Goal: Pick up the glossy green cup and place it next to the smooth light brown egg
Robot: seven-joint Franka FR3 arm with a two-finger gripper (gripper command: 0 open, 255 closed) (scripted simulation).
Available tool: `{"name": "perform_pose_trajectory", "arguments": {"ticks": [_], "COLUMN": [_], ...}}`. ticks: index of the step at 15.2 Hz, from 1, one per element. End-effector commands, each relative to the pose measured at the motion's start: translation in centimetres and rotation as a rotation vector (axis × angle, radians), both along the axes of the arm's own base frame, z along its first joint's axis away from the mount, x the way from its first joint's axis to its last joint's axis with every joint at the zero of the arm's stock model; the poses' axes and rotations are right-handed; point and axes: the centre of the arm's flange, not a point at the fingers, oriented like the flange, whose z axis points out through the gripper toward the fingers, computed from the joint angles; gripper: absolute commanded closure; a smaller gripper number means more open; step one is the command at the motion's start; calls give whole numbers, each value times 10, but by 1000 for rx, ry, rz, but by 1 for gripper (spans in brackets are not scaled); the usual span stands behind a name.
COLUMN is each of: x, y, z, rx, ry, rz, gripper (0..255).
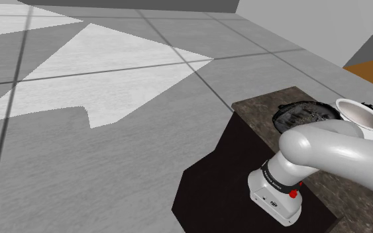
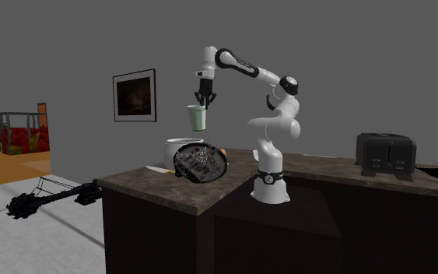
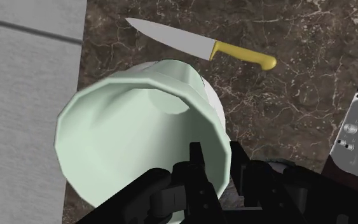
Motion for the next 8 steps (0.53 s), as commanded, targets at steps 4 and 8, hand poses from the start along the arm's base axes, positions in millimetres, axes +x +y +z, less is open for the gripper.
{"name": "perform_pose_trajectory", "arguments": {"ticks": [4,8], "x": [-61,-108], "y": [-25,-48], "z": [1,1], "rx": [0,0], "ry": [1,1], "rz": [1,1], "gripper": [255,255]}}
